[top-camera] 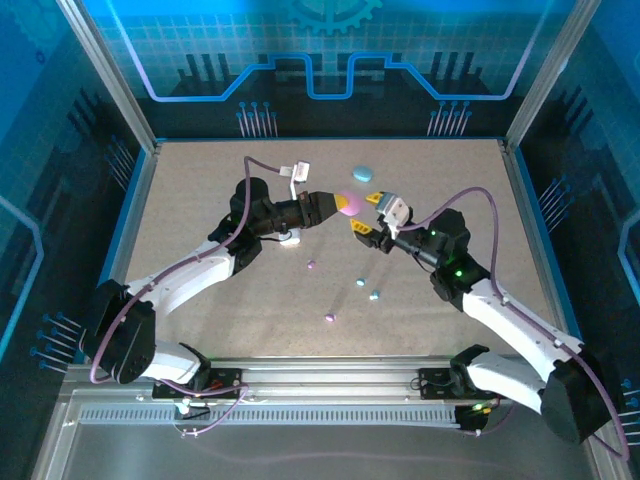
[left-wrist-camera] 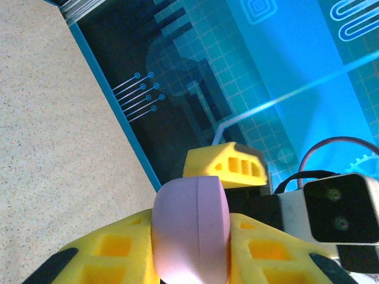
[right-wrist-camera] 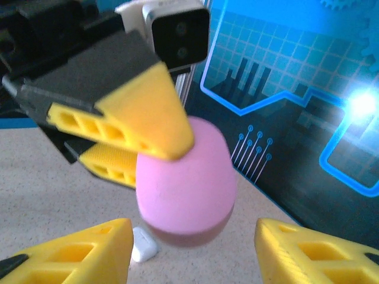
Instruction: Insert wireless bluetooth earbuds into charging case
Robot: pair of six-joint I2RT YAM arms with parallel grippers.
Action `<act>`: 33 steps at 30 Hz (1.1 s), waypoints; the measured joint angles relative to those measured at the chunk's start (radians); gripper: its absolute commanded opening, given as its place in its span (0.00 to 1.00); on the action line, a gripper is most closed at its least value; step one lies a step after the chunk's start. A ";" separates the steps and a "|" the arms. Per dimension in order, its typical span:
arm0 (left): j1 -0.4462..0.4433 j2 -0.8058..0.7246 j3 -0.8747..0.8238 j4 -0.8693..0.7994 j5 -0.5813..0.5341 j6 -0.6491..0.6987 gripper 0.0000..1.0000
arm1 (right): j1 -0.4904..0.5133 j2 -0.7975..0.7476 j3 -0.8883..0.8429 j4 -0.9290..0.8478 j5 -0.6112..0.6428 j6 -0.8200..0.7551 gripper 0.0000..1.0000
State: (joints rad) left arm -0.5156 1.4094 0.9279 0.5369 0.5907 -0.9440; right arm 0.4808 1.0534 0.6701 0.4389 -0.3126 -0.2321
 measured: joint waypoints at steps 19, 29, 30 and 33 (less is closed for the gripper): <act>0.000 0.000 0.000 0.008 0.000 0.001 0.18 | 0.000 0.056 0.066 -0.020 -0.060 -0.014 0.50; 0.000 0.000 0.000 0.008 0.000 0.003 0.22 | 0.000 0.058 0.079 -0.046 -0.063 -0.033 0.43; 0.000 0.000 0.000 0.007 0.000 0.004 0.23 | 0.000 0.058 0.080 -0.050 -0.063 -0.034 0.43; 0.000 0.000 0.000 0.007 0.000 0.011 0.28 | 0.000 0.058 0.097 -0.082 -0.065 -0.033 0.41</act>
State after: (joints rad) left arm -0.5152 1.4090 0.9283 0.5442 0.5903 -0.9329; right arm 0.4812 1.1110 0.7673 0.3569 -0.3779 -0.2649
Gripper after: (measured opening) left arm 0.267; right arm 0.422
